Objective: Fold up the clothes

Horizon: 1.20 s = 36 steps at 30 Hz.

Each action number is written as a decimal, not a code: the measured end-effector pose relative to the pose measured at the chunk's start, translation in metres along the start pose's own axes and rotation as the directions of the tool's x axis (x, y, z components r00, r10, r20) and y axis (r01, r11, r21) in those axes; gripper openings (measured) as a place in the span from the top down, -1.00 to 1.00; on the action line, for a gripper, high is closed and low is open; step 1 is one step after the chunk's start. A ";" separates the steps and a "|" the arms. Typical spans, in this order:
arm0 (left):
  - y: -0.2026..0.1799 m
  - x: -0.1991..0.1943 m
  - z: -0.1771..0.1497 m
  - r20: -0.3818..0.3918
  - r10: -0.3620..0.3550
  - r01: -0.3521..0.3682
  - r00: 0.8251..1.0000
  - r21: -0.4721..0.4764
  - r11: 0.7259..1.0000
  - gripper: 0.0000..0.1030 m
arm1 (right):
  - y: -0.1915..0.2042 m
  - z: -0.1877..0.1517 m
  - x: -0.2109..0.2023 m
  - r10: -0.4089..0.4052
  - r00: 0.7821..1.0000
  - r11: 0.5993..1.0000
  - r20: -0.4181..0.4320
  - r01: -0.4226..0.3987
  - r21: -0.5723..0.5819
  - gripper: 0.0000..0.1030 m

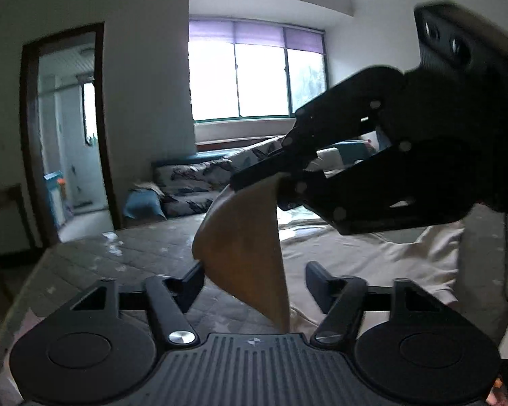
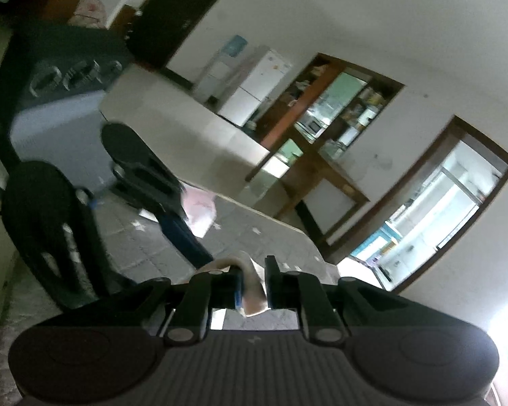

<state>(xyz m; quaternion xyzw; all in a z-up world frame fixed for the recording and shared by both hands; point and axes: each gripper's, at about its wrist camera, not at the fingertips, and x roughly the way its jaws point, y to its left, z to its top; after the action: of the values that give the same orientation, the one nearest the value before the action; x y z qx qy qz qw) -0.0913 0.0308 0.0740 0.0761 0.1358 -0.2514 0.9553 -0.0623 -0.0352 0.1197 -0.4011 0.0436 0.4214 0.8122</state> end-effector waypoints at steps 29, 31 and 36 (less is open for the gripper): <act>0.104 0.027 -0.039 -0.212 0.278 -0.343 0.937 -0.397 0.851 0.48 | -0.006 -0.118 0.069 0.110 0.934 0.826 -0.339 0.104 0.554 0.67; 0.103 0.032 -0.040 -0.222 0.275 -0.343 0.935 -0.376 0.861 0.54 | -0.002 -0.118 0.070 0.120 0.929 0.824 -0.351 0.104 0.556 0.70; 0.106 0.034 -0.045 -0.246 0.286 -0.364 0.926 -0.386 0.847 0.90 | 0.002 -0.107 0.063 0.088 0.936 0.848 -0.339 0.108 0.519 0.70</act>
<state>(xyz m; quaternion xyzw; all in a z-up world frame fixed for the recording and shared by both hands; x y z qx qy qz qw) -0.0200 0.1158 0.0291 -0.0895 0.2577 -0.0418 0.9612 0.0055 -0.0672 0.0201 -0.2301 0.3000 0.3103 0.8722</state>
